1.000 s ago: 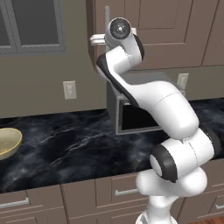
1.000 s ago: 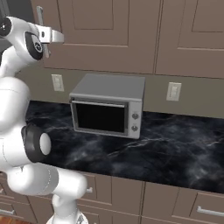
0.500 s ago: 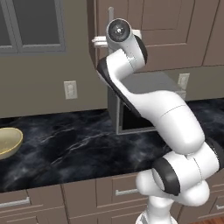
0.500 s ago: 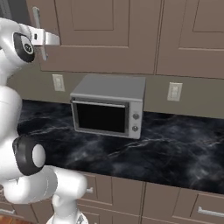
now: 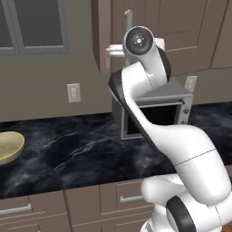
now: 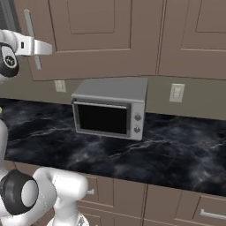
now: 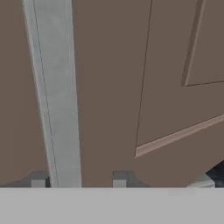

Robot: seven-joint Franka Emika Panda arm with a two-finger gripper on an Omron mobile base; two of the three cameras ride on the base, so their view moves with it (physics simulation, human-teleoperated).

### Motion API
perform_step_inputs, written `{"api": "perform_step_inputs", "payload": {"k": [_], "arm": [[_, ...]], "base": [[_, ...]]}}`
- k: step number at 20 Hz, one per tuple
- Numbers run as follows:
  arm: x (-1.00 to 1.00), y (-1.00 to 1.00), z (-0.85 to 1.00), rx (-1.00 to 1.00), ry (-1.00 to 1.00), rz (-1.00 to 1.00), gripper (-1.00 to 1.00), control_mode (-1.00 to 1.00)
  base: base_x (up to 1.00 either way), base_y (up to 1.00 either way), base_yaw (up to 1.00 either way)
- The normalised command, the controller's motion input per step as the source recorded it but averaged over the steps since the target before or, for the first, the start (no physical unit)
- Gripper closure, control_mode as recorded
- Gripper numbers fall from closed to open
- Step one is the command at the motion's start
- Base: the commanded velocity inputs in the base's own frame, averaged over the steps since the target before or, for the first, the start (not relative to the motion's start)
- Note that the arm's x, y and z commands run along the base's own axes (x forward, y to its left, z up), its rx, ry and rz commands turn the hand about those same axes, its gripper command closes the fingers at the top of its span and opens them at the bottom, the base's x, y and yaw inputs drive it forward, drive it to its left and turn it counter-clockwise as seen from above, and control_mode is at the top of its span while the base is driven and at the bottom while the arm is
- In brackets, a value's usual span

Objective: Open the cabinet and move the ladle to the pot. Then close the cabinet.

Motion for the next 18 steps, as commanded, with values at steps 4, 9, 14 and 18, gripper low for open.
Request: {"api": "perform_step_inputs", "payload": {"k": [4, 9, 14, 18], "arm": [[-0.95, -1.00, 0.00, 0.00, 0.00, -0.04, 1.00, -1.00], [-0.95, -1.00, -0.01, 0.00, 0.00, -0.03, 1.00, -1.00], [-0.91, -0.87, -0.08, 0.00, 0.00, 0.00, 1.00, -1.00], [-0.72, -0.64, -0.10, 0.01, 0.00, 0.00, -1.00, -1.00]], "base": [[0.00, 0.00, 0.00], [0.00, 0.00, 0.00], [0.00, 0.00, 0.00], [0.00, 0.00, 0.00]]}}
